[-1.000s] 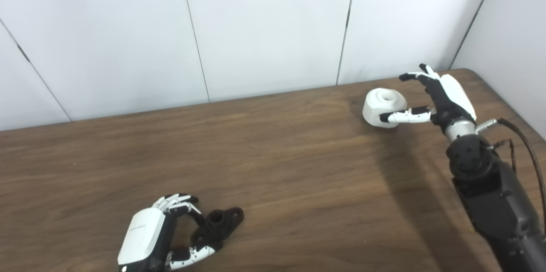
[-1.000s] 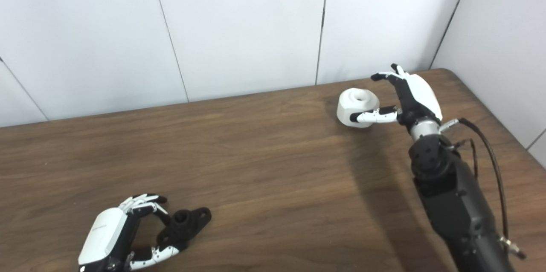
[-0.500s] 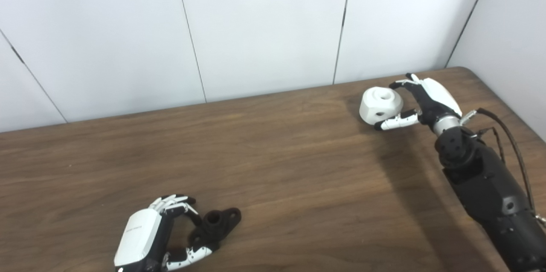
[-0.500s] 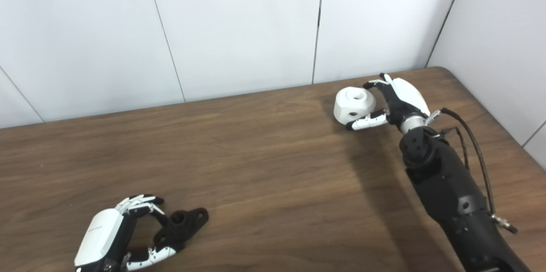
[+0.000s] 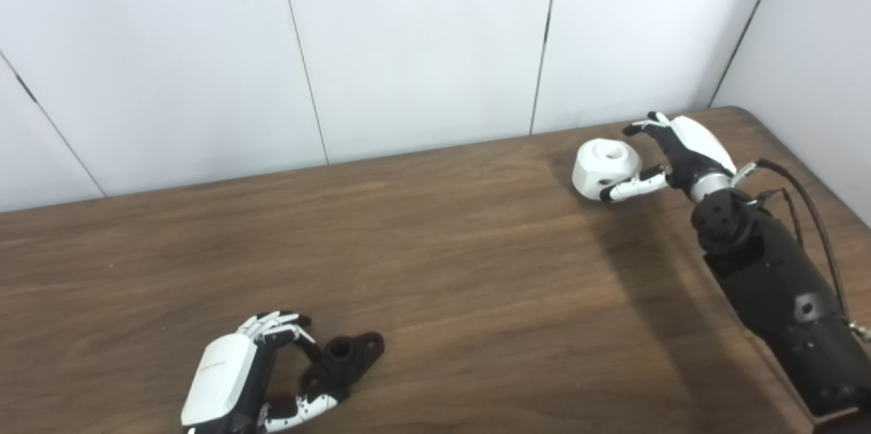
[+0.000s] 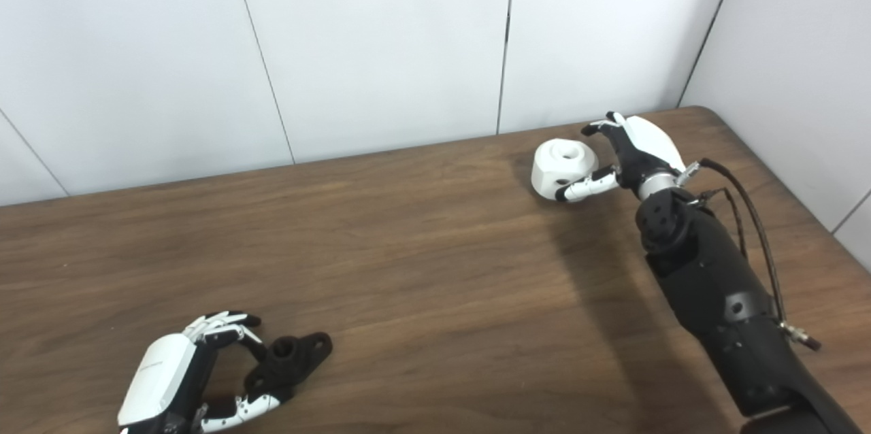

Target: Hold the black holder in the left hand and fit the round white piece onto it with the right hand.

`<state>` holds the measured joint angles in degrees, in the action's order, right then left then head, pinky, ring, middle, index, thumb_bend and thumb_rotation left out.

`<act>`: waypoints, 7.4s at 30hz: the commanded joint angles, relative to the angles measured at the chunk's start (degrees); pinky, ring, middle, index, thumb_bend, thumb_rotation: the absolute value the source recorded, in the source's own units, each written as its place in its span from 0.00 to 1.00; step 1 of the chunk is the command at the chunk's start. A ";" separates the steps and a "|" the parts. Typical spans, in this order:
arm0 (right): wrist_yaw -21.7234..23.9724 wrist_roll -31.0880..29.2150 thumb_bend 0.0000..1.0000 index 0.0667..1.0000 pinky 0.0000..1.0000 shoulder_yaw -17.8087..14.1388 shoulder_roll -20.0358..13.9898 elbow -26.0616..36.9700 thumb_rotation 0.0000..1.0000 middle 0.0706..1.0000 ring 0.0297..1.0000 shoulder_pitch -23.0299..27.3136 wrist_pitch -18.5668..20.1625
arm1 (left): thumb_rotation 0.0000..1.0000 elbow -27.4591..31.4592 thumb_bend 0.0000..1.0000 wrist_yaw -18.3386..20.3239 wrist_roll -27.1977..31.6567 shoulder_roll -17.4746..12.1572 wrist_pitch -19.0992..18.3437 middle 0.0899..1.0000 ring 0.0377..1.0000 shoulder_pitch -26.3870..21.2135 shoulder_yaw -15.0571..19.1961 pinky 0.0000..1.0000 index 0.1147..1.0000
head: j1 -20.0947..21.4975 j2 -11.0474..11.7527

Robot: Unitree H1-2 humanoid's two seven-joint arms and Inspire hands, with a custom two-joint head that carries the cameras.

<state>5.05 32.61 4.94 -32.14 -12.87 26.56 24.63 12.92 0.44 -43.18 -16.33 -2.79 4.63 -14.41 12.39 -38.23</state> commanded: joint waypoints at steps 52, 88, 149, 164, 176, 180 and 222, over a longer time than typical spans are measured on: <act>-3.94 1.68 0.52 0.45 0.96 1.46 -2.10 -1.45 0.13 0.86 0.97 1.32 -6.42 | 0.04 0.05 0.52 2.34 -1.49 -1.14 -1.36 0.74 0.82 1.12 0.59 0.88 0.42 | -0.39 -0.21; 7.54 2.64 0.52 0.45 0.92 2.37 -1.37 23.35 0.14 0.85 0.96 -4.84 -0.67 | 0.04 -1.11 0.52 0.95 -2.46 -0.27 -0.45 0.75 0.83 1.26 0.02 0.90 0.42 | -4.67 -1.46; 23.61 6.47 0.52 0.45 1.00 14.76 14.28 40.99 0.14 0.85 0.97 -3.72 -6.52 | 0.05 0.57 0.52 1.84 -10.24 6.23 -7.62 0.76 0.84 -0.46 -5.85 0.91 0.42 | -20.09 -8.44; 21.78 8.15 0.52 0.45 1.00 15.88 17.29 38.28 0.14 0.85 0.97 -3.82 -8.45 | 0.05 0.26 0.52 1.74 -10.63 6.20 -7.64 0.76 0.84 -0.54 -6.41 0.91 0.42 | -19.97 -8.20; 21.67 10.17 0.52 0.45 1.00 16.58 18.11 36.34 0.14 0.85 0.98 -4.20 -9.84 | 0.05 0.19 0.52 1.57 -10.73 6.31 -7.61 0.76 0.85 -0.41 -6.52 0.91 0.42 | -19.95 -7.97; 21.51 10.36 0.52 0.45 1.00 16.71 18.18 35.87 0.14 0.86 0.98 -4.17 -10.36 | 0.05 0.23 0.52 1.57 -10.69 6.49 -7.73 0.76 0.85 -0.35 -6.54 0.91 0.42 | -20.02 -7.89; 18.91 11.93 0.52 0.45 1.00 16.76 20.29 32.43 0.14 0.85 0.98 -6.06 -13.25 | 0.05 -1.13 0.52 0.75 -10.70 6.47 -7.46 0.76 0.84 -0.70 -7.30 0.91 0.42 | -20.41 -7.45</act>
<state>25.62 44.30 22.27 -11.59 19.32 19.34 13.03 13.28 -1.03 -53.31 -9.74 -10.39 3.40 -20.28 -8.00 -45.62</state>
